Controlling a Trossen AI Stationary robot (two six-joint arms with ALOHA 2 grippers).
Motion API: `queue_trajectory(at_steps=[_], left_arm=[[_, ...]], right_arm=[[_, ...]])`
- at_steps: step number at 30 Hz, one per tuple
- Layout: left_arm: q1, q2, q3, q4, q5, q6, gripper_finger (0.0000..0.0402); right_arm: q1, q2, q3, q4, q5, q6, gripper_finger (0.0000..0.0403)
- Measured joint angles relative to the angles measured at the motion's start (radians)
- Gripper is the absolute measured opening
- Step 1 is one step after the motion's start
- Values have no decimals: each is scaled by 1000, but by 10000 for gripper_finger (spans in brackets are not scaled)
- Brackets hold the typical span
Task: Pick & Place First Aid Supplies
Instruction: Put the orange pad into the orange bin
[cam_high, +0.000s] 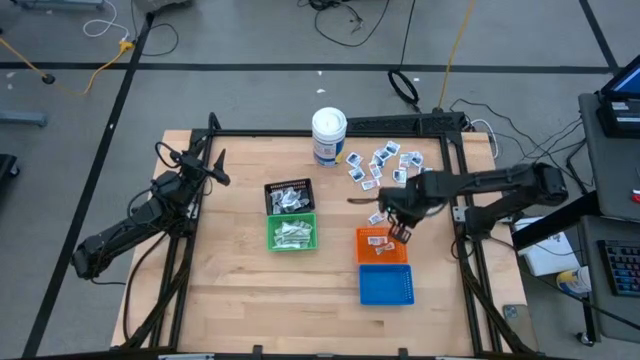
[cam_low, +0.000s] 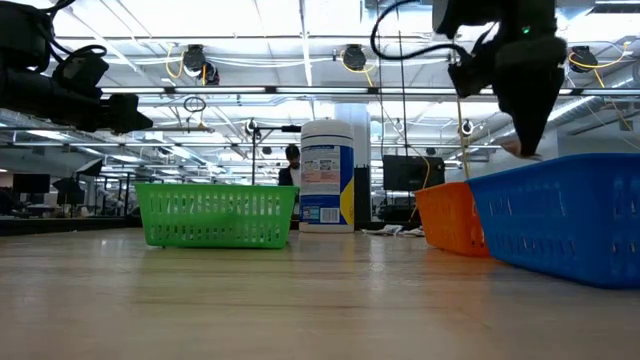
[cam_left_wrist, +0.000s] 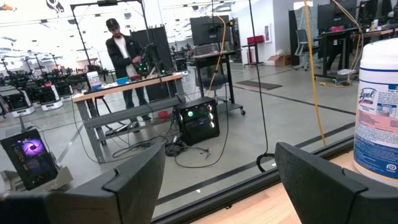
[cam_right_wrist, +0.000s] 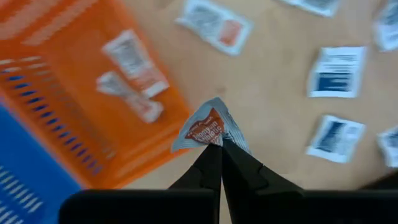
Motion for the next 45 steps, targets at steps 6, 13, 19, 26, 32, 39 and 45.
queue_trajectory(at_steps=[6,13,19,26,32,39,45], left_arm=[[0,0,0,0,0,0,307],[0,0,0,0,0,0,310],[0,0,0,0,0,0,310],[0,1,0,0,0,0,304],[0,1,0,0,0,0,305],[0,1,0,0,0,0,316],[0,1,0,0,0,0,316]], right_arm=[[102,36,0,87,-2,69,0],[164,154,0,214,-2,80,0],[191,240,0,254,-5,80,0],[189,270,-1,254,-5,49,15],[181,265,0,253,-5,57,87],[169,233,0,262,-5,90,184],[140,170,0,259,1,178,205]])
